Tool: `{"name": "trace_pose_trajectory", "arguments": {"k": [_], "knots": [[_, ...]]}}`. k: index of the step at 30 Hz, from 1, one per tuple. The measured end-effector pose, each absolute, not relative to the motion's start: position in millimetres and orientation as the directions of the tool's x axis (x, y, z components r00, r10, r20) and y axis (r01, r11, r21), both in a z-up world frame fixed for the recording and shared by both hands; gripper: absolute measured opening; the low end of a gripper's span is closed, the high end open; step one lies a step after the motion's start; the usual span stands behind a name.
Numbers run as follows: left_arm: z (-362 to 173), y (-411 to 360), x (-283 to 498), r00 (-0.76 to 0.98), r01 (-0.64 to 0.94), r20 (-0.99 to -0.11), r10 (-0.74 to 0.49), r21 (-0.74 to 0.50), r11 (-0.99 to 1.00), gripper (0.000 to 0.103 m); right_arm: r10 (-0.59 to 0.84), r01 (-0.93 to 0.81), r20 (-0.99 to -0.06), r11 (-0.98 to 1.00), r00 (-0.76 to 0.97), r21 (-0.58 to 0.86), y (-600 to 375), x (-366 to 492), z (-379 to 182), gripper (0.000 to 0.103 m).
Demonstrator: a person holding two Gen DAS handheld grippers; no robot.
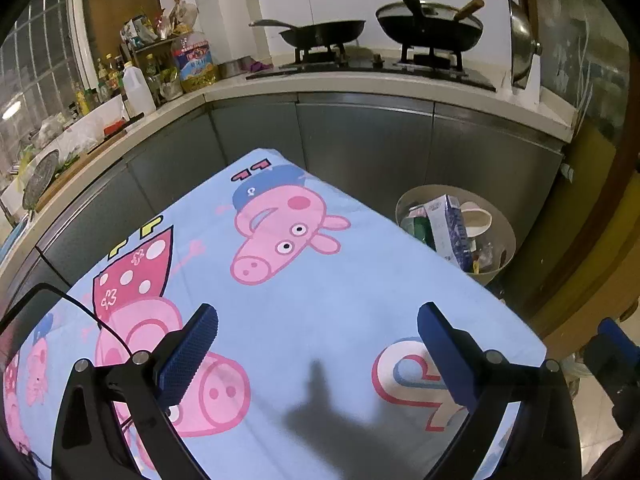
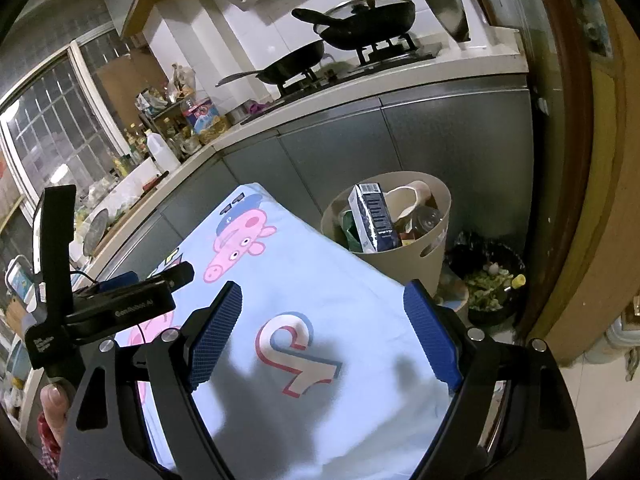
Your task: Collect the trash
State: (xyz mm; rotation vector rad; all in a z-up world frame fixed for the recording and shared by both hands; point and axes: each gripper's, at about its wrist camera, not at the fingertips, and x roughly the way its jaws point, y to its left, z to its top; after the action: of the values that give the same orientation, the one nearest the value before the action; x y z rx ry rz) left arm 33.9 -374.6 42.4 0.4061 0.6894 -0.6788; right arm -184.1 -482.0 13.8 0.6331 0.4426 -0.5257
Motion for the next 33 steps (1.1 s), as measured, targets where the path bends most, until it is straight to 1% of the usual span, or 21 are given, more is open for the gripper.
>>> {"name": "trace_pose_trajectory", "arguments": {"k": [7, 17, 33], "knots": [[46, -373, 28, 0.579, 0.698, -0.678, -0.453, 0.126, 0.705, 0.099, -0.322, 0.581, -0.534, 0.686, 0.782, 0.437, -482, -184, 14, 0.082], [43, -372, 28, 0.582, 0.695, -0.684, -0.44, 0.138, 0.706, 0.099, -0.327, 0.585, -0.532, 0.681, 0.781, 0.44, -480, -186, 17, 0.082], [50, -374, 16, 0.591, 0.71, -0.658, -0.466, 0.149, 0.689, 0.099, -0.379, 0.602, -0.489, 0.65, 0.786, 0.464, -487, -203, 26, 0.082]]}}
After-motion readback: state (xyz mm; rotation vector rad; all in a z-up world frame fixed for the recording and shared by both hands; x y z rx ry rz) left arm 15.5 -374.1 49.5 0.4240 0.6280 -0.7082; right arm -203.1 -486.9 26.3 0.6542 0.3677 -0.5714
